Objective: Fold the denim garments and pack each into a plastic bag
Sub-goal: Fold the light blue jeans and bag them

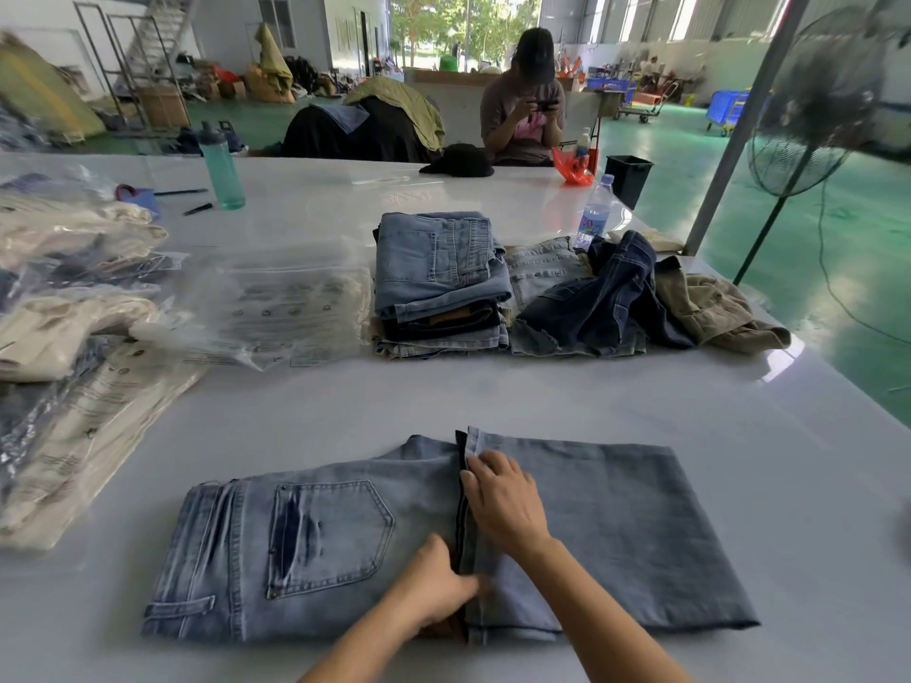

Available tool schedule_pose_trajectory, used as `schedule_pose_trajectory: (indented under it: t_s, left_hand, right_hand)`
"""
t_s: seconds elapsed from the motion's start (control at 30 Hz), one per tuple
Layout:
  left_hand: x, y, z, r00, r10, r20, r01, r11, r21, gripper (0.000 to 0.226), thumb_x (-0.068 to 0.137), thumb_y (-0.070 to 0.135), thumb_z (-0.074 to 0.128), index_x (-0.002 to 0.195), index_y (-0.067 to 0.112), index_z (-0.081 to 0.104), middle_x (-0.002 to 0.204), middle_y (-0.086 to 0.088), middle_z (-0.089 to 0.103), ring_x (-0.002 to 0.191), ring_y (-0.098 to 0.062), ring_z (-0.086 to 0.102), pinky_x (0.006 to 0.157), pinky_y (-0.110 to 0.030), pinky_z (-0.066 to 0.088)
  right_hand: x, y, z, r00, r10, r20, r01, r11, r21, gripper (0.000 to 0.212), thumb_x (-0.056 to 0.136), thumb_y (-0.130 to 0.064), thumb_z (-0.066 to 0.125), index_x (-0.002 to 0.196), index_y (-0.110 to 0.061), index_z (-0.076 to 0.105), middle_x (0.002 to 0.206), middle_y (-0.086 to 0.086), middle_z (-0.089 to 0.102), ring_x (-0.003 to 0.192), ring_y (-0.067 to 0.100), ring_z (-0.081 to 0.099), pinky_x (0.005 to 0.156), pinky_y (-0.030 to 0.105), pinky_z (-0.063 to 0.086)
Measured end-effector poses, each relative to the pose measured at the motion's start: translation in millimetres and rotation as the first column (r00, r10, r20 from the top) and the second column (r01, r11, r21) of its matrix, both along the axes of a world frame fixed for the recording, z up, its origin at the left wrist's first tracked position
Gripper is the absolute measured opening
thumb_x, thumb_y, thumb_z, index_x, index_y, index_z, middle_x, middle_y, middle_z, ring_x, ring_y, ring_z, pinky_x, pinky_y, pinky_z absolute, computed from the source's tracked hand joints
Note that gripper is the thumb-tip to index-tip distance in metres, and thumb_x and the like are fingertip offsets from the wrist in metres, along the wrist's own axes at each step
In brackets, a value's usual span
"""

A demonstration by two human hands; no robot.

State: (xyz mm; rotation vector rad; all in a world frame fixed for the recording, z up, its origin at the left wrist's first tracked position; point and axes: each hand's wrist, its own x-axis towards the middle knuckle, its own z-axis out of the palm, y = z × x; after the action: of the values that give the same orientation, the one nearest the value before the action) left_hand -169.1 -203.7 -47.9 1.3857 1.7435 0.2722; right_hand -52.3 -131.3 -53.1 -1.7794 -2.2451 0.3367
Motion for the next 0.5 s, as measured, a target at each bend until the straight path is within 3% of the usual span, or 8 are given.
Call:
schedule_pose_trajectory:
  t_s: [0.07,0.17,0.27,0.37,0.43,0.5]
  left_hand:
    - [2.6,0.4,-0.2,0.998,0.003,-0.056,-0.002,1.000,0.023,0.080,0.079,0.044,0.069,0.135,0.002,0.031,0.139,-0.011,0.046,0.126,-0.022,0.047,0.093,-0.023,0.039]
    - [2.2,-1.7,-2.1,0.984,-0.036,-0.174,0.047,0.997,0.059,0.065,0.077,0.045,0.070,0.120,0.006,0.039,0.126,-0.009,0.054,0.116,-0.023,0.053,0.089,-0.026,0.041]
    - [3.3,-1.5,2.5,0.964,-0.114,-0.240,0.132,0.990,0.057,0.057,0.081,0.045,0.066,0.115,0.007,0.040,0.122,-0.008,0.056,0.113,-0.023,0.055,0.086,-0.027,0.042]
    - [10.4,-0.6,15.5,0.851,-0.208,-0.482,0.279,0.957,0.081,0.054,0.085,0.049,0.060,0.117,0.011,0.040,0.123,-0.008,0.059,0.114,-0.025,0.056,0.088,-0.032,0.044]
    - [15.6,8.1,21.5,0.759,-0.120,-0.640,0.332,0.916,0.223,0.053,0.087,0.055,0.054,0.119,0.015,0.040,0.124,-0.005,0.058,0.115,-0.023,0.054,0.089,-0.034,0.043]
    - [22.5,21.5,21.3,0.761,-0.043,-0.647,0.397,0.820,0.412,0.054,0.091,0.057,0.042,0.128,0.018,0.037,0.136,-0.006,0.045,0.126,-0.025,0.041,0.099,-0.035,0.036]
  right_hand:
    - [5.1,-5.1,-11.5,0.996,0.079,0.032,-0.077,0.994,-0.075,0.052,0.101,-0.049,0.020,0.150,-0.031,0.022,0.158,-0.009,0.016,0.147,0.011,0.009,0.117,0.039,0.005]
    - [55.1,-8.9,-26.0,0.986,0.041,0.161,-0.023,0.993,-0.112,0.054,0.098,-0.057,0.013,0.147,-0.045,-0.005,0.156,-0.019,-0.010,0.143,0.004,-0.018,0.114,0.045,-0.016]
    - [156.5,1.3,-22.6,0.926,-0.280,0.252,0.312,0.945,-0.096,0.053,0.099,-0.054,0.012,0.148,-0.045,-0.002,0.158,-0.016,-0.010,0.144,0.007,-0.016,0.116,0.051,-0.012]
    - [216.7,5.4,-5.5,0.772,-0.566,0.290,0.625,0.758,-0.186,0.057,0.098,-0.056,0.012,0.151,-0.039,0.000,0.160,-0.009,-0.008,0.147,0.018,-0.011,0.112,0.064,-0.006]
    - [205.5,11.0,-0.4,0.717,-0.646,0.262,0.694,0.698,-0.179,0.064,0.098,-0.054,0.014,0.153,-0.024,0.004,0.160,-0.003,-0.008,0.147,0.021,-0.012,0.111,0.066,-0.004]
    - [162.8,13.8,0.1,0.821,-0.513,0.251,0.550,0.828,-0.108,0.063,0.099,-0.052,0.017,0.153,-0.023,0.004,0.160,-0.005,-0.010,0.147,0.018,-0.012,0.111,0.066,-0.006]
